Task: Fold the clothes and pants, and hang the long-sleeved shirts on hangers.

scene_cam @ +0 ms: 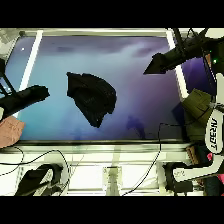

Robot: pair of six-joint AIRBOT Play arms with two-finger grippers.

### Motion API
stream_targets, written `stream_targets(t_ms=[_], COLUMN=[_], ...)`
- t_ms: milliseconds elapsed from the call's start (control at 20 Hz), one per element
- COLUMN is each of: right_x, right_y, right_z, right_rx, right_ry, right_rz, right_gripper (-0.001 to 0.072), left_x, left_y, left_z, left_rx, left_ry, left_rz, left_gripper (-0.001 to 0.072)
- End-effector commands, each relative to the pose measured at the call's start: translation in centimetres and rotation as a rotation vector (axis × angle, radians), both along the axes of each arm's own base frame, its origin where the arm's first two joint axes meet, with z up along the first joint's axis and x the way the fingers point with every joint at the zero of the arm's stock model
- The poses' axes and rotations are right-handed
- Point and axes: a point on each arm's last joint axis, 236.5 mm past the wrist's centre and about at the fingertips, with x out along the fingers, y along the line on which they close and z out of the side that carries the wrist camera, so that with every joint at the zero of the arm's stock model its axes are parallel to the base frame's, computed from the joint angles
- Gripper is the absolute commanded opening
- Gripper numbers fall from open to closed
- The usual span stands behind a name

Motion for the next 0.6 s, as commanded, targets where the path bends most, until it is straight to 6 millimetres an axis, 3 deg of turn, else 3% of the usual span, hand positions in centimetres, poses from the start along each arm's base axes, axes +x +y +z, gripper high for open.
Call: stream_targets(t_ms=[0,550], right_x=[-0.02,-0.02], right_y=[0.04,0.04], right_z=[0.03,0.03], right_rx=[0.0,0.0], right_ry=[-0.001,-0.001], right_rz=[0.001,0.001], right_gripper=[0.0035,0.0035], left_x=[-0.01,0.12], left_y=[-0.03,-0.03], left_z=[0.06,-0.45], left_rx=[0.0,-0.001], left_ry=[-0.002,0.014], left_rz=[-0.001,-0.002], left_gripper=[0.0011,0.0011])
